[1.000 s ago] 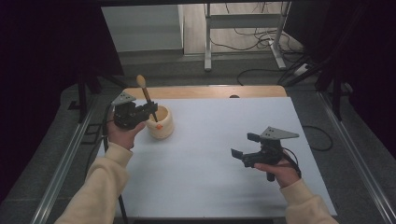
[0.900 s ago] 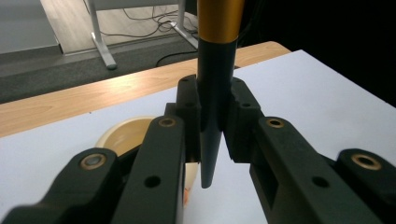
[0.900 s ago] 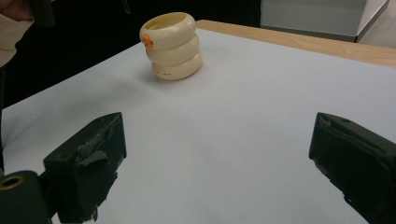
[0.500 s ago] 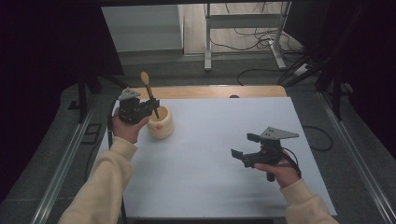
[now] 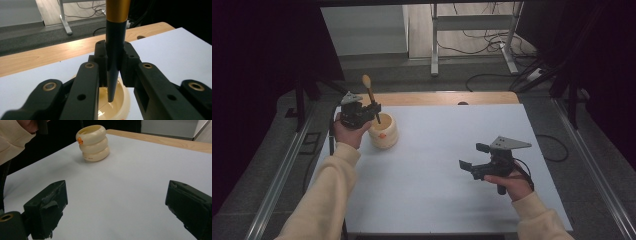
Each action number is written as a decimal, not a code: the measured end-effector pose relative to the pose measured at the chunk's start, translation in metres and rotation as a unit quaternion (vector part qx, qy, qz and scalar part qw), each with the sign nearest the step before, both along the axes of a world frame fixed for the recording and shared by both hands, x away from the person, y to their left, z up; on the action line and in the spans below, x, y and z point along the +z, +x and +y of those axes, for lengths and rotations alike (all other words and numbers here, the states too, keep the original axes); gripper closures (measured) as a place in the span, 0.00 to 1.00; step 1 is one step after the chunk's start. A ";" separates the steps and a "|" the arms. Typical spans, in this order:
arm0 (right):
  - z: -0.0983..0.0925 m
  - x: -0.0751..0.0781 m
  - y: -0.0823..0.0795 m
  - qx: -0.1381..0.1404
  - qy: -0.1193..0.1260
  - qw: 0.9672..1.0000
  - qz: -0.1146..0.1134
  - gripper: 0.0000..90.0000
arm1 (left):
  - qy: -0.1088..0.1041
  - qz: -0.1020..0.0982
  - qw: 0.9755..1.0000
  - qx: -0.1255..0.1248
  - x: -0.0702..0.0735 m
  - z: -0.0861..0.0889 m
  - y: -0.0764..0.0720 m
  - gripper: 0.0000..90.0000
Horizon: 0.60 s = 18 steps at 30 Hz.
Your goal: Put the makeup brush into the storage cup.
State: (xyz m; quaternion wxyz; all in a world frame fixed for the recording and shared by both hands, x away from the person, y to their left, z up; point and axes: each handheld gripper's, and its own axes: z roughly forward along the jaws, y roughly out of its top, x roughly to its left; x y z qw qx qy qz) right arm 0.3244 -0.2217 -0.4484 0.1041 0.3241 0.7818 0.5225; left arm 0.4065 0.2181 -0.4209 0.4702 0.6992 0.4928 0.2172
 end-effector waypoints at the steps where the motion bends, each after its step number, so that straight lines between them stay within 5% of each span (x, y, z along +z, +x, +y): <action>1: 0.000 0.000 0.000 0.000 -0.001 1.000 -0.001 0.05 | 0.001 0.002 1.000 0.001 -0.002 0.000 0.002 0.87; 18: 0.000 -0.001 0.000 0.000 0.001 1.000 -0.001 0.05 | 0.011 0.021 1.000 0.004 -0.034 -0.002 0.015 0.87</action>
